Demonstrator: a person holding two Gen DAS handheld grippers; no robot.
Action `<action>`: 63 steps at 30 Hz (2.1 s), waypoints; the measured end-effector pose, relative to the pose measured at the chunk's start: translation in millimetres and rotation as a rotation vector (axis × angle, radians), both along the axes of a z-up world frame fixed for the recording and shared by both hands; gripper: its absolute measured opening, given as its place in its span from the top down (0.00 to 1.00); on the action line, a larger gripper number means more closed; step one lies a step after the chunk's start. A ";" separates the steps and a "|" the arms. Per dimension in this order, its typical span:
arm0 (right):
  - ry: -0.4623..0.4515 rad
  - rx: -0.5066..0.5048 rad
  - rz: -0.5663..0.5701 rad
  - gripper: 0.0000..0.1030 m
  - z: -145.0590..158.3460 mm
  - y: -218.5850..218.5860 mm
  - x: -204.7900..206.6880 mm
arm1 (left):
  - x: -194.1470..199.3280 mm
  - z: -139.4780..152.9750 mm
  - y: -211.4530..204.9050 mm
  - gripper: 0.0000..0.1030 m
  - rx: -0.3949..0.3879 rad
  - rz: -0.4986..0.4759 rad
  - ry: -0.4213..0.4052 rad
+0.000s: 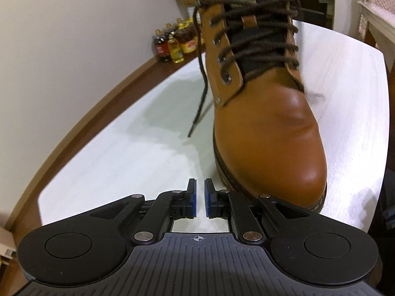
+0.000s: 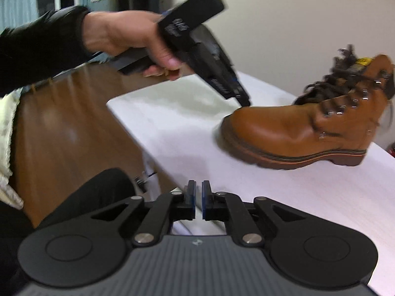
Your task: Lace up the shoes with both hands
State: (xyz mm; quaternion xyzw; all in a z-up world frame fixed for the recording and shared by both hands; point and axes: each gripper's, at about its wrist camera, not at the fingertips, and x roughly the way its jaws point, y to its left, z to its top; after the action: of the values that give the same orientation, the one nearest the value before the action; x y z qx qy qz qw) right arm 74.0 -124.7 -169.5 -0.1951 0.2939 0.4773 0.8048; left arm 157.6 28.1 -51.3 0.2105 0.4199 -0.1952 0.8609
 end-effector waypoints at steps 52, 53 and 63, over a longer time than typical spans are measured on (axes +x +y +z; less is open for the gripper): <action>0.006 -0.030 -0.835 0.83 -8.5 -81.9 112.3 | -51.1 -4.0 -90.6 1.00 0.029 -0.078 0.077; 0.005 -0.030 -0.835 0.83 -8.2 -82.0 112.6 | -51.3 -4.0 -91.2 1.00 0.029 -0.082 0.076; -0.008 -0.056 -0.845 0.83 -7.6 -79.7 110.6 | -55.7 4.1 -69.4 0.92 -0.048 -0.077 0.050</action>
State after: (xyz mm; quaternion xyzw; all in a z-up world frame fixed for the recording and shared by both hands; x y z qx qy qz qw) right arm 184.7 -204.4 -177.2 -0.0811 0.3575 0.0963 0.9254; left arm 101.9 -41.3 -47.2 0.2010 0.4282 -0.2436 0.8467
